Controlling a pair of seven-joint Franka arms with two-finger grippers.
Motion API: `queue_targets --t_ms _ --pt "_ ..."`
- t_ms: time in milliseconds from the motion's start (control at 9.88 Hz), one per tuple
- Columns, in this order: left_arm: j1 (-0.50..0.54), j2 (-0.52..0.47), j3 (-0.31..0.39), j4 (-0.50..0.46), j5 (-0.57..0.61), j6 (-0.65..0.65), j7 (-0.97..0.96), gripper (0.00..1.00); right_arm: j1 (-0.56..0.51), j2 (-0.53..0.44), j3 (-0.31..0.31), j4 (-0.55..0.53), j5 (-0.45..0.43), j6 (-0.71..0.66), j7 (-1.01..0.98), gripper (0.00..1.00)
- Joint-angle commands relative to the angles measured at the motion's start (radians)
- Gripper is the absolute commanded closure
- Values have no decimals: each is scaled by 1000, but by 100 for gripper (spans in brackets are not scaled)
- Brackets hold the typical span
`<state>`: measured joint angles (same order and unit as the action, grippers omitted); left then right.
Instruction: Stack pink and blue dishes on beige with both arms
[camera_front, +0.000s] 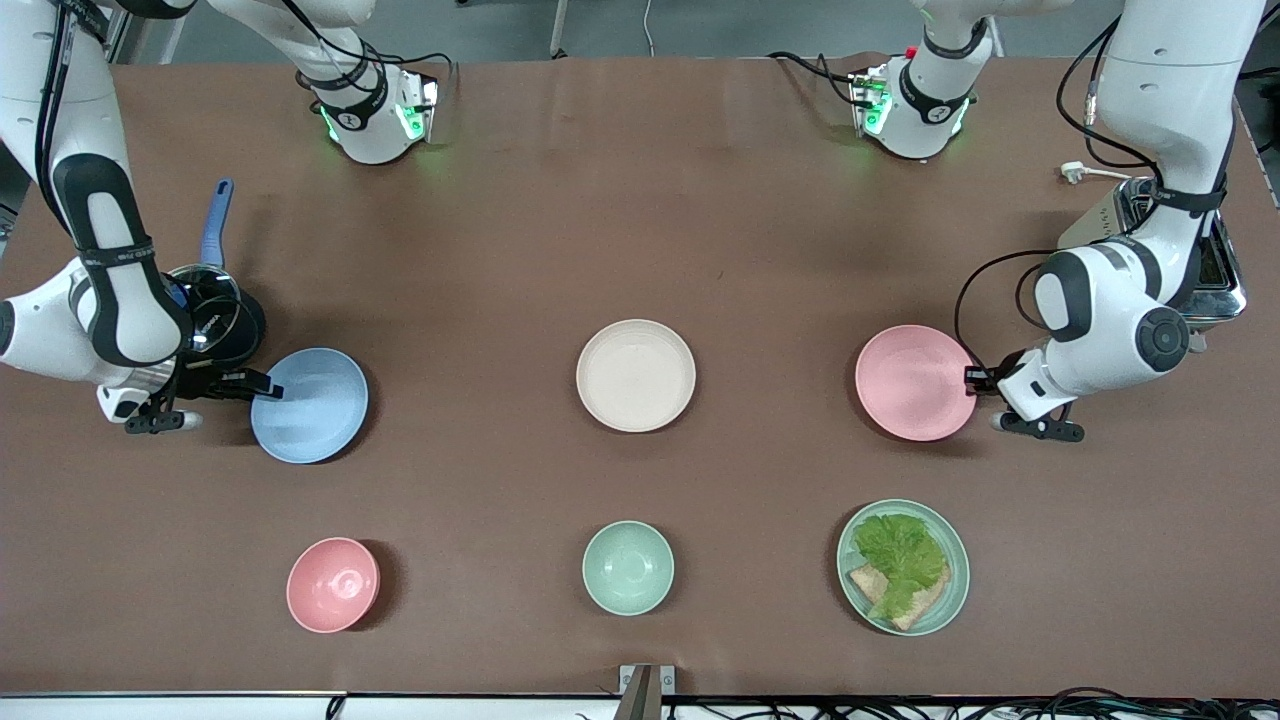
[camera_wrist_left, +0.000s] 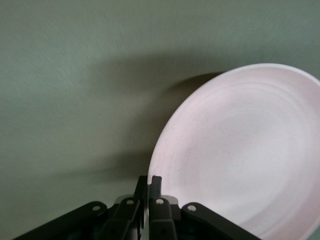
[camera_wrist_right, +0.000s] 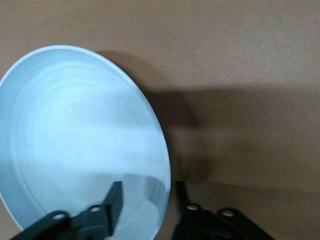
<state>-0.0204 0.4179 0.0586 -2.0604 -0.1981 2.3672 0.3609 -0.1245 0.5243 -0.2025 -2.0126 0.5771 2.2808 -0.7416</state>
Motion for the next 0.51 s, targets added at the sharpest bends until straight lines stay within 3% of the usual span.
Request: queue_targets --t_ms 0,101,304,405 --pt "-6 -83 -53 11 -18 -82 0 100 -3 -3 -1 -8 38 16 -24 92" --pt "-1 -118 -122 20 -20 -129 -43 100 0 -4 -3 12 37 6 2 99" --pt "-4 -125 -291 20 -20 -126 -237 99 17 -6 -46 153 8 -212 104 99" --pt "-9 -107 -368 25 -18 -114 -364 99 25 -6 -58 242 -82 -316 198 99"
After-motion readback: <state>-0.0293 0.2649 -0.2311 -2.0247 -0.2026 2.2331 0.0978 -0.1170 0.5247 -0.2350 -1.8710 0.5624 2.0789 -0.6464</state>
